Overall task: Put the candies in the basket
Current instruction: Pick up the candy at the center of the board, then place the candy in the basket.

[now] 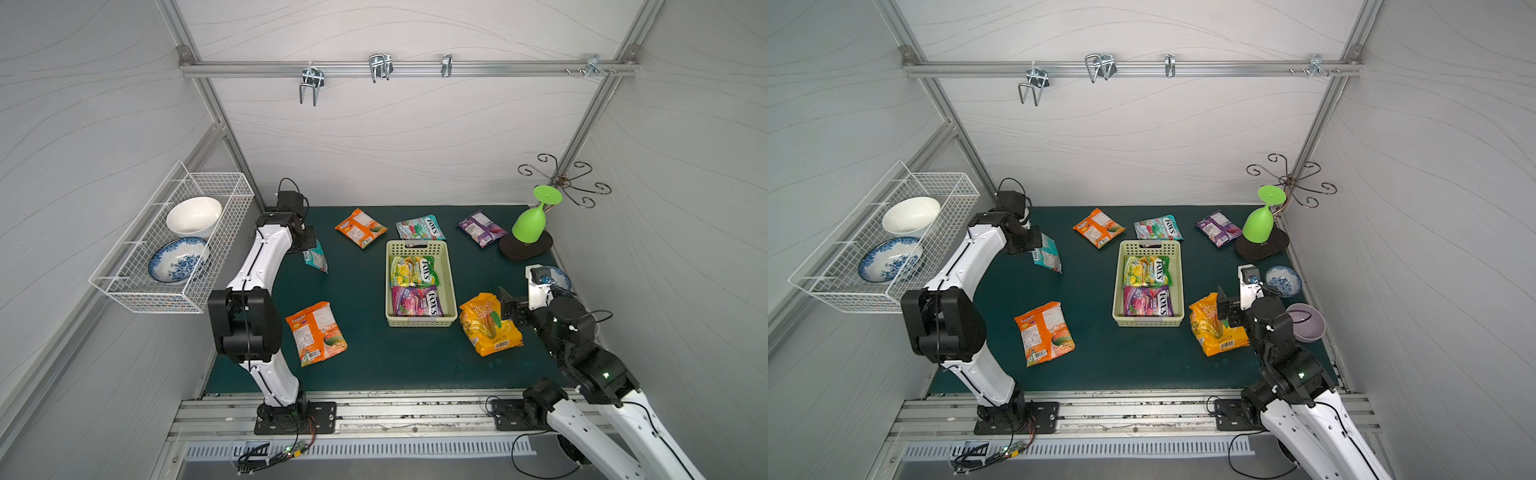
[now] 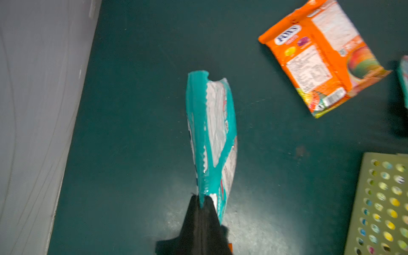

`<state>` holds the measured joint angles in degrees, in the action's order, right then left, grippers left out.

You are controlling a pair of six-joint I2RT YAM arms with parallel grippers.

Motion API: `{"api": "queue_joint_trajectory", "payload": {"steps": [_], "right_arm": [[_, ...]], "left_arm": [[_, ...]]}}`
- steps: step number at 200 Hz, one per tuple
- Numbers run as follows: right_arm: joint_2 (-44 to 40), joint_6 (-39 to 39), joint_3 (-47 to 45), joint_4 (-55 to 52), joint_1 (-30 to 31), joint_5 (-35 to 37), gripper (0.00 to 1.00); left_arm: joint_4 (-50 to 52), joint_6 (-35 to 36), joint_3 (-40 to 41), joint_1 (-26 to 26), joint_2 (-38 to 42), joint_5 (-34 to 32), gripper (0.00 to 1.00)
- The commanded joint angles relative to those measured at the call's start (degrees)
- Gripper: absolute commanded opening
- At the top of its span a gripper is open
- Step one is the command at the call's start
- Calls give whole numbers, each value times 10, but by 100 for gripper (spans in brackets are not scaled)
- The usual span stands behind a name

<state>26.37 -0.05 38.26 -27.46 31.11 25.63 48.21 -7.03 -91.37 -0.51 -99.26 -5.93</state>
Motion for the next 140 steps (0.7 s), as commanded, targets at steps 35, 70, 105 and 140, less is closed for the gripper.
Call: {"api": "queue_joint_trajectory", "payload": {"steps": [35, 70, 105, 140], "right_arm": [[1, -3, -4, 13, 0, 1, 99], [10, -4, -4, 13, -2, 1, 99], [7, -5, -6, 17, -4, 8, 99], [4, -3, -6, 17, -3, 1, 99]], "left_arm": [[11, 8, -56, 54, 41, 70, 0], [24, 6, -93, 88, 48, 123, 0], [4, -46, -114, 94, 36, 262, 0], [-8, -72, -139, 113, 24, 324, 0]]}}
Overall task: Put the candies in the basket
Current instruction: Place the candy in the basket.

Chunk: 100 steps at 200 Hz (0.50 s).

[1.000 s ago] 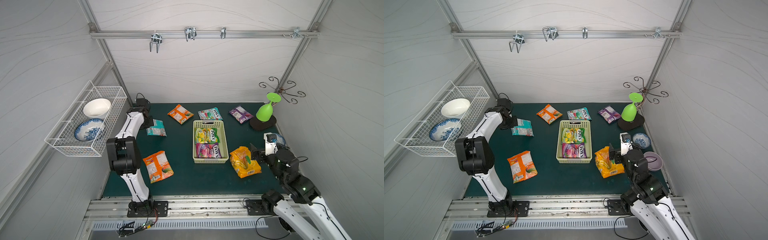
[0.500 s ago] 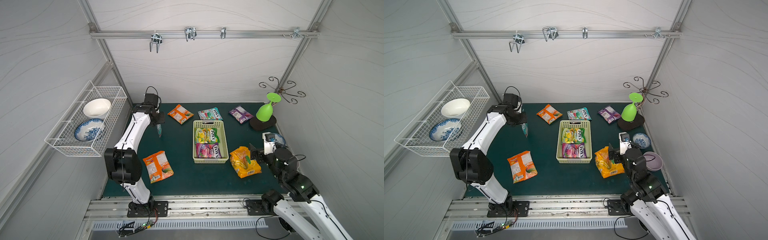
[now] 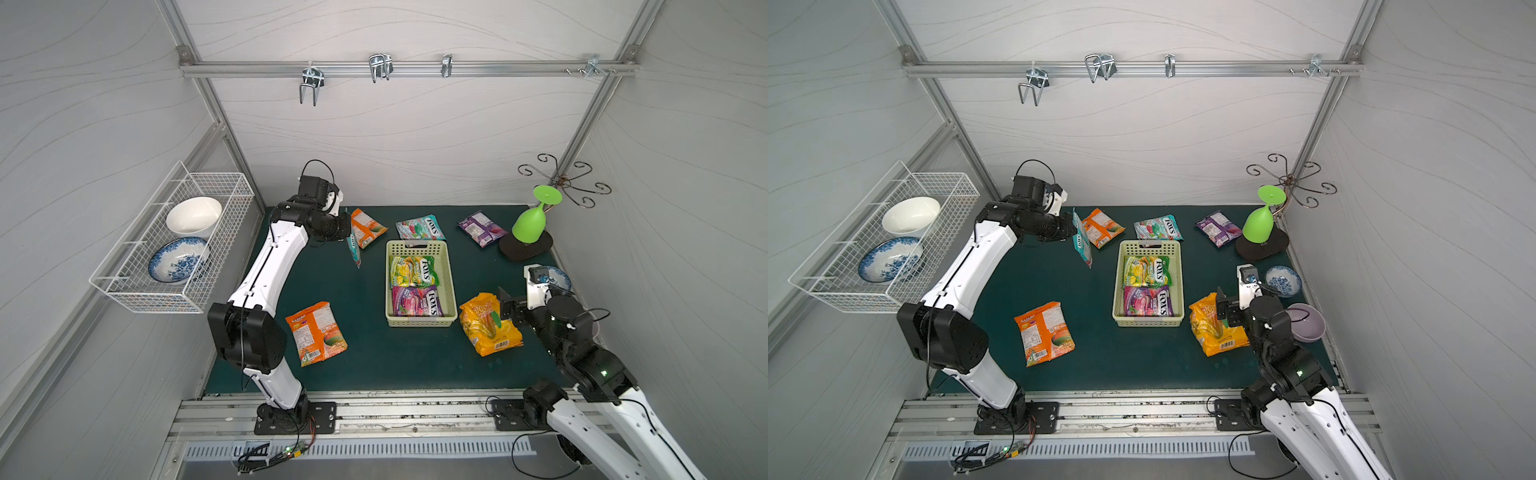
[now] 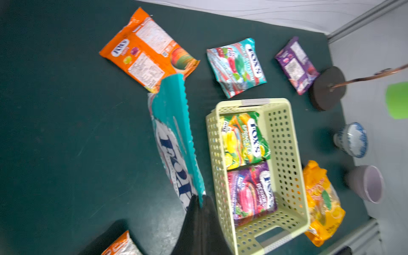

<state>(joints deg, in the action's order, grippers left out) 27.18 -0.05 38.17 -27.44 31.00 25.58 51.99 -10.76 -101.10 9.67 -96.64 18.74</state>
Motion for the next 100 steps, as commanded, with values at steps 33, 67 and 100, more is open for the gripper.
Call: {"api": "queue_joint_trajectory", "payload": {"steps": [33, 67, 100], "right_arm": [[7, -3, -4, 16, -5, -3, 99], [4, -4, -6, 18, -8, 7, 99], [2, -3, -6, 18, -9, -3, 99]], "left_arm": [[-63, -61, -70, 38, 0, 110, 0], [-64, -71, -100, 69, -27, 104, 0], [-60, -58, -114, 99, -48, 102, 0]]}}
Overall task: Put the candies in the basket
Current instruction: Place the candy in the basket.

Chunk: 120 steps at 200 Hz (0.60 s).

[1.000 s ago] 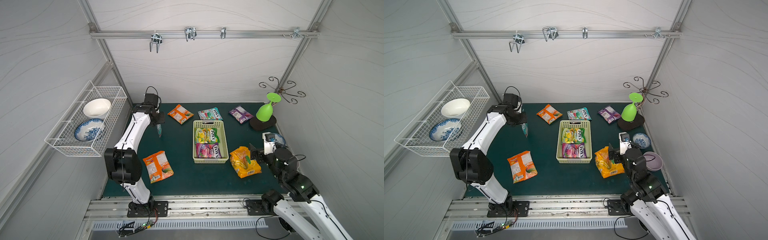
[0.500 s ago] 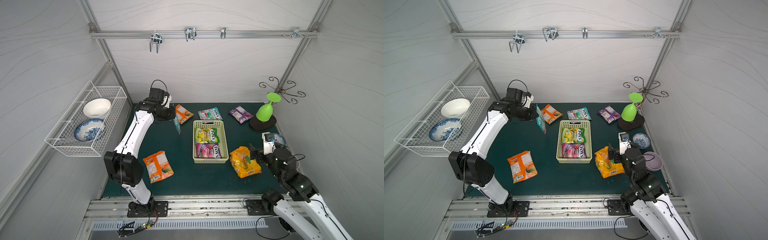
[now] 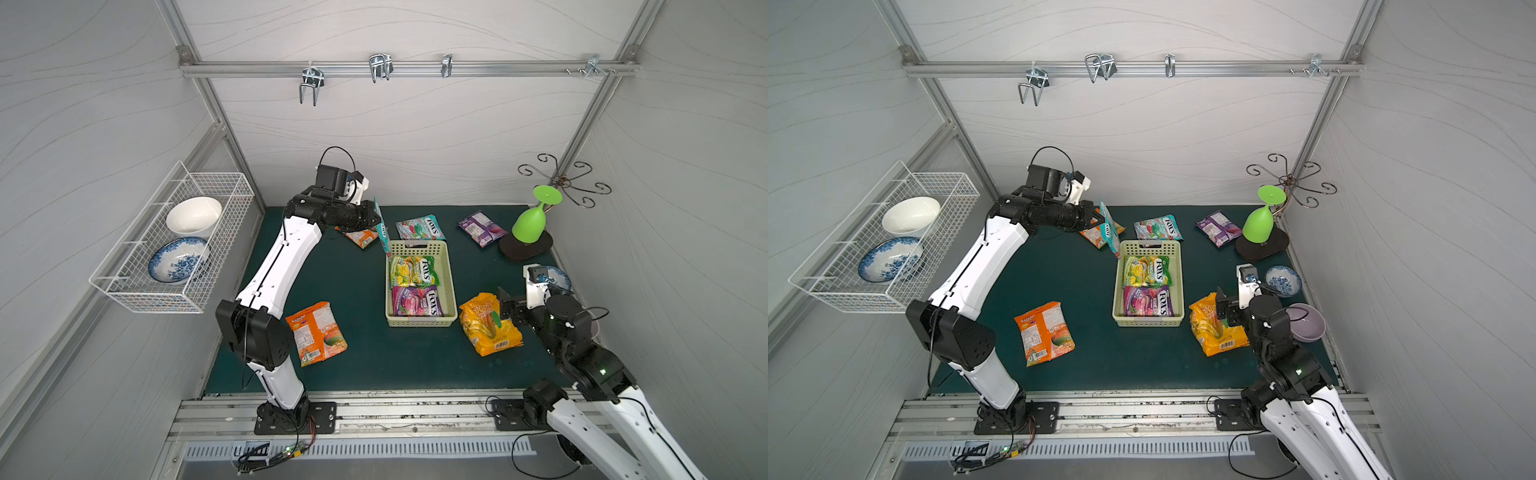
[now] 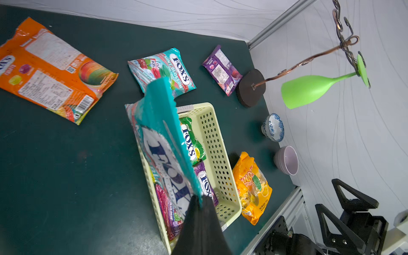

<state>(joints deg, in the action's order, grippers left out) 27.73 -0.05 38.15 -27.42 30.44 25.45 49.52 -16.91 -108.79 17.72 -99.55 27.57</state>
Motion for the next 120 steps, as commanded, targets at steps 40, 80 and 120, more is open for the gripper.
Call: {"api": "queue_joint_trajectory", "payload": {"steps": [40, 80, 120], "right_arm": [[1, -2, -5, 17, -5, -5, 99], [1, -3, -5, 16, -6, -1, 99], [0, -3, -6, 18, -6, 3, 99]], "left_arm": [[-28, 35, -49, 47, -32, -11, 0], [-22, 56, -29, 53, -48, -41, 0], [-22, 74, 2, 53, -46, -63, 0]]}}
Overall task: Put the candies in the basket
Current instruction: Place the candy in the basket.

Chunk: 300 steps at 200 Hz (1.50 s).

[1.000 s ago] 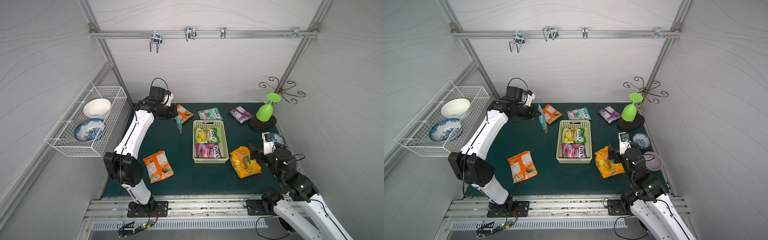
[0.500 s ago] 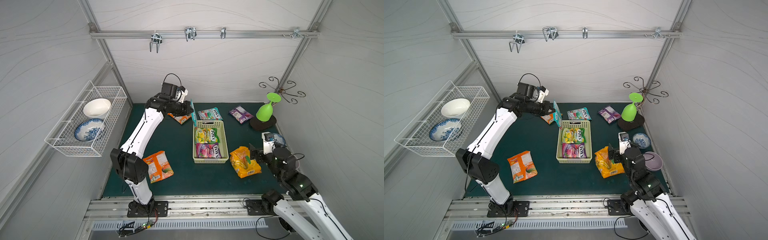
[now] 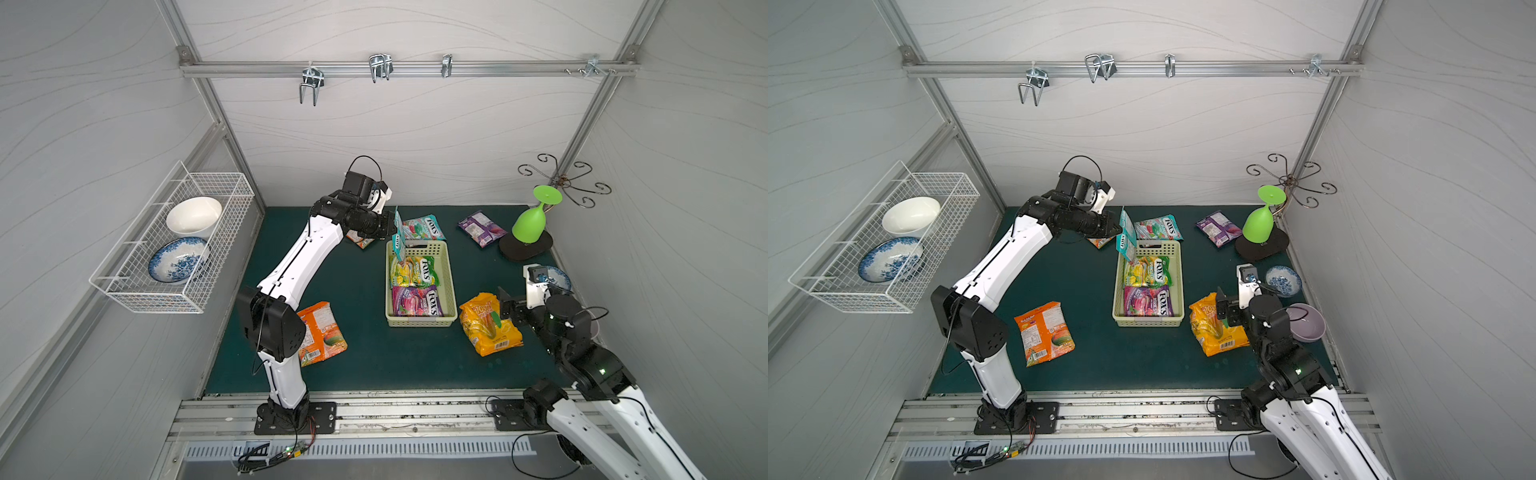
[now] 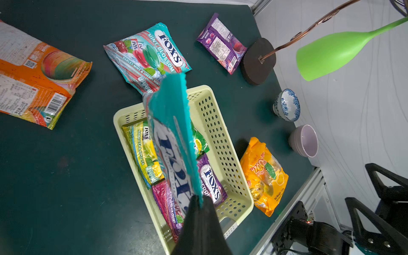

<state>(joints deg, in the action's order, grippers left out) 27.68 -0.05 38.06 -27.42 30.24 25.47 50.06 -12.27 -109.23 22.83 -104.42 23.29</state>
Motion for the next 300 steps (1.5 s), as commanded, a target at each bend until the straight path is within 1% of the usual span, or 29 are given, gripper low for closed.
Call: {"api": "queue_joint_trajectory", "payload": {"steps": [1, 21, 48, 51, 60, 87, 109, 133, 146, 179, 197, 213, 233, 260, 289, 300], "right_arm": [[0, -3, -5, 18, -4, 2, 99], [-4, -2, -4, 17, -3, -11, 99], [-5, -3, -6, 19, -4, 3, 99], [-3, -3, -5, 19, -4, 2, 99], [-3, -2, -4, 17, -4, -4, 99], [-10, -2, -6, 20, -4, 0, 99], [-1, -2, -5, 18, -4, -4, 99], [-8, -2, -6, 20, -4, -5, 99], [-4, -3, -7, 19, -4, 2, 99], [-7, -2, -6, 19, -4, -6, 99], [1, -3, -6, 20, -5, 1, 99], [3, -2, -4, 18, -5, -9, 99], [-4, -2, -7, 20, -5, -3, 99], [5, -2, -5, 19, -5, -10, 99], [-1, -2, -7, 21, -6, -1, 99], [2, -2, -6, 20, -5, -2, 99]], "left_arm": [[-28, 29, 7, 2, 3, -20, 0], [-38, 37, 28, 2, 7, -43, 0], [-33, 38, 32, 5, -5, -39, 0], [-33, 40, 48, 5, -4, -40, 0], [-40, 39, 60, 5, 0, -43, 0], [-39, 35, 71, 6, -2, -50, 0], [-44, 38, 86, 5, 15, -68, 0], [-51, 16, 105, 6, 23, -82, 0], [-52, 6, 116, 6, 33, -74, 0], [-77, -27, 157, 6, 64, -62, 0], [-70, -25, 150, 6, 60, -78, 0], [-68, -24, 149, 6, 66, -96, 0], [-73, -27, 149, 6, 64, -92, 0], [-69, -24, 139, 6, 58, -113, 0], [-68, -34, 122, 7, 24, -90, 0], [-64, -36, 111, 8, 13, -92, 0]]}}
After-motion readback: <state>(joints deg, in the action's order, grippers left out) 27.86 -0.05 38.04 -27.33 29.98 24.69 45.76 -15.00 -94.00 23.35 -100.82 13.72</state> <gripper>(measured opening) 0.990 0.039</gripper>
